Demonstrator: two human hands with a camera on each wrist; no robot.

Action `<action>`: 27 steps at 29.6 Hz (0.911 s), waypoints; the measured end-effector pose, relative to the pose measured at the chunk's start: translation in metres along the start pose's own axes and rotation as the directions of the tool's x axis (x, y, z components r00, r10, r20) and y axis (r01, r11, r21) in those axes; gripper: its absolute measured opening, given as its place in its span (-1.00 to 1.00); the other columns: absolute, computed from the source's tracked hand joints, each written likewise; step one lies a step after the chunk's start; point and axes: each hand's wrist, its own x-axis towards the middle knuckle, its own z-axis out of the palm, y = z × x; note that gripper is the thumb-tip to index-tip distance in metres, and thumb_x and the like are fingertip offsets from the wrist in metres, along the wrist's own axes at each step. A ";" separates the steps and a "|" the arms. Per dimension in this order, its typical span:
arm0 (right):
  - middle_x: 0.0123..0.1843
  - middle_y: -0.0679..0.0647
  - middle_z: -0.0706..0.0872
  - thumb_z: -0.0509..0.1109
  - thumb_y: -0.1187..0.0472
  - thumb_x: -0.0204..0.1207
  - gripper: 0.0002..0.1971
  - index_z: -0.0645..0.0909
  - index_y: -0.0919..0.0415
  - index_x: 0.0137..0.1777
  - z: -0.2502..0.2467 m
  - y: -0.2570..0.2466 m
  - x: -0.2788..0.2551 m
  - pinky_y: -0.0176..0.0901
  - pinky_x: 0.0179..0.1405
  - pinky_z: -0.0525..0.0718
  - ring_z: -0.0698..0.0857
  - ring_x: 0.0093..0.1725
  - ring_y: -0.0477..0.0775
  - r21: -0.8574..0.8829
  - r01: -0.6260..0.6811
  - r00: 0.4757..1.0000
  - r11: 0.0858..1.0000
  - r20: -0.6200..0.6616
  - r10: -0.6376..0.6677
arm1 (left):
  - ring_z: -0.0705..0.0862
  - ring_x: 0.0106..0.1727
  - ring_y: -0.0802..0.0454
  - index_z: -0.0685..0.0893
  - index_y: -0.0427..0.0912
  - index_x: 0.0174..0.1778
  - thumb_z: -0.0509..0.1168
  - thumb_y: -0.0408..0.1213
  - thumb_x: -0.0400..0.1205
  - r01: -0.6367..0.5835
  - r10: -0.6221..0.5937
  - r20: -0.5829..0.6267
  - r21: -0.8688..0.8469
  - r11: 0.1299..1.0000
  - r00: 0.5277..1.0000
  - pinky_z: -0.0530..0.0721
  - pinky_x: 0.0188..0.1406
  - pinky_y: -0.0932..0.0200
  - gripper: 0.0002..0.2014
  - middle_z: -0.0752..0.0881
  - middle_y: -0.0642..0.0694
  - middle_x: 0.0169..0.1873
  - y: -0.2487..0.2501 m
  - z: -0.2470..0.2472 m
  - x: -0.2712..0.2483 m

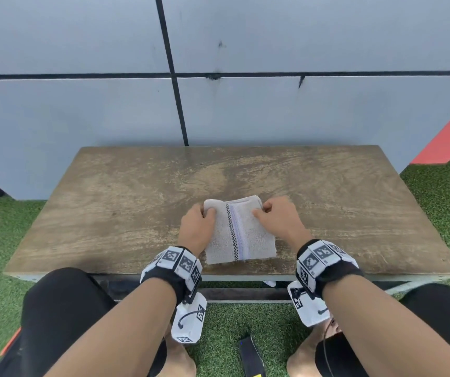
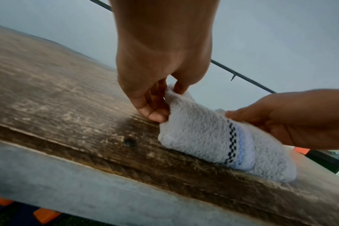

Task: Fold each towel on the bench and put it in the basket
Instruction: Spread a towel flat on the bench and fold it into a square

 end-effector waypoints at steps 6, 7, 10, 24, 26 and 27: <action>-0.05 0.02 0.72 0.39 0.10 0.62 -0.89 0.63 0.14 -0.01 0.005 0.005 0.008 -0.02 -0.08 0.76 0.71 -0.08 0.06 0.031 -0.031 0.999 0.999 -0.028 0.032 | 0.66 -0.21 -0.02 0.55 -0.16 0.08 0.10 0.01 0.78 -0.020 0.028 -0.061 0.117 0.993 0.998 0.58 -0.30 0.04 -0.70 0.68 -0.09 -0.15 -0.010 0.006 0.012; -0.01 0.02 0.70 0.38 0.07 0.63 -0.89 0.60 0.09 0.02 0.006 0.006 0.009 0.05 -0.03 0.76 0.71 -0.04 0.08 0.040 -0.032 0.999 0.999 -0.031 0.033 | 0.67 -0.20 -0.04 0.54 -0.15 0.09 0.09 0.03 0.79 -0.020 0.029 -0.064 0.133 0.991 0.998 0.59 -0.29 0.03 -0.69 0.68 -0.09 -0.15 -0.010 0.006 0.013; -0.01 -0.01 0.68 0.36 0.00 0.64 -0.88 0.56 0.02 0.00 0.008 0.005 0.009 0.05 -0.07 0.74 0.71 -0.06 0.10 0.012 -0.033 0.998 0.999 -0.049 0.034 | 0.67 -0.20 -0.10 0.52 -0.16 0.06 0.06 0.05 0.79 -0.025 0.038 -0.069 0.190 0.981 0.997 0.55 -0.31 0.01 -0.67 0.68 -0.12 -0.16 -0.010 0.007 0.016; 0.49 0.17 0.45 0.13 -0.07 0.75 -0.58 0.45 0.23 0.41 0.028 -0.005 -0.017 0.10 0.33 0.62 0.50 0.41 0.18 -0.419 0.302 0.862 0.856 -0.263 -0.433 | 0.51 0.34 -0.12 0.46 -0.17 0.29 0.11 -0.12 0.73 -0.319 0.450 -0.176 0.489 0.812 0.876 0.60 0.29 -0.09 -0.72 0.53 -0.17 0.30 0.005 0.024 -0.014; 0.72 0.09 0.27 -0.03 -0.02 0.80 -0.52 0.34 0.15 0.63 0.041 -0.001 -0.021 0.16 0.63 0.36 0.26 0.70 0.13 -0.450 0.405 0.871 0.796 -0.074 -0.485 | 0.26 0.67 -0.14 0.38 -0.18 0.55 -0.04 -0.11 0.80 -0.417 0.480 0.004 0.504 0.756 0.877 0.35 0.60 -0.20 -0.57 0.37 -0.17 0.61 -0.001 0.039 -0.019; 0.79 0.03 0.15 -0.10 -0.02 0.81 -0.48 0.23 0.10 0.71 0.048 0.004 -0.022 0.17 0.71 0.22 0.10 0.76 0.07 -0.463 0.415 0.886 0.783 0.008 -0.464 | 0.10 0.75 -0.09 0.25 -0.14 0.68 -0.12 -0.08 0.82 -0.423 0.450 0.072 0.500 0.756 0.890 0.20 0.68 -0.22 -0.51 0.22 -0.12 0.71 -0.005 0.046 -0.020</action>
